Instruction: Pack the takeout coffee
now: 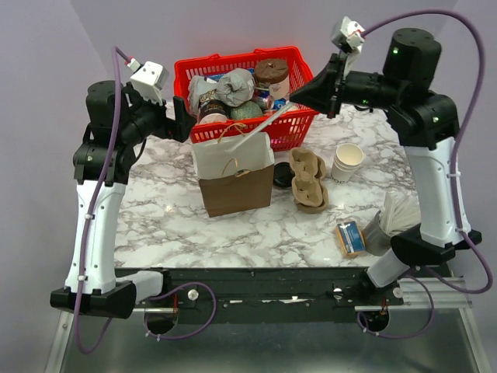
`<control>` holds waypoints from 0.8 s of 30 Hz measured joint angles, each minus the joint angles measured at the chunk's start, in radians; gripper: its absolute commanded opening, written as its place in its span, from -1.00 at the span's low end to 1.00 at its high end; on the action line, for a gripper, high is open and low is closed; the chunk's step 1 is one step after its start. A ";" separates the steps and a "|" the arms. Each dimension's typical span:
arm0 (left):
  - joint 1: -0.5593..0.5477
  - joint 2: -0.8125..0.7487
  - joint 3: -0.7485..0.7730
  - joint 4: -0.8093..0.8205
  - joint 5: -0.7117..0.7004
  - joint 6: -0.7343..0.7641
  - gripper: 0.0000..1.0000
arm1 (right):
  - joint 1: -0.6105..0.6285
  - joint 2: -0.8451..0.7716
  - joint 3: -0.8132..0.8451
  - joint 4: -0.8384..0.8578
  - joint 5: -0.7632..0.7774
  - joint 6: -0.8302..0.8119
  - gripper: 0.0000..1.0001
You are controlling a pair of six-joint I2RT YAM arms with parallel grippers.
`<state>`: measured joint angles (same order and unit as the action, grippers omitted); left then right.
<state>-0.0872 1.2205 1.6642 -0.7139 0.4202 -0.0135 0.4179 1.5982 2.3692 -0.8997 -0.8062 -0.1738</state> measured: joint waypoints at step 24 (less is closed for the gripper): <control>0.036 -0.085 -0.036 -0.016 -0.025 -0.005 0.97 | 0.277 0.242 0.045 0.061 0.167 -0.041 0.83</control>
<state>-0.0513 1.1355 1.6283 -0.7300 0.3954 -0.0181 0.6949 1.8400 2.4145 -0.8383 -0.6388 -0.2150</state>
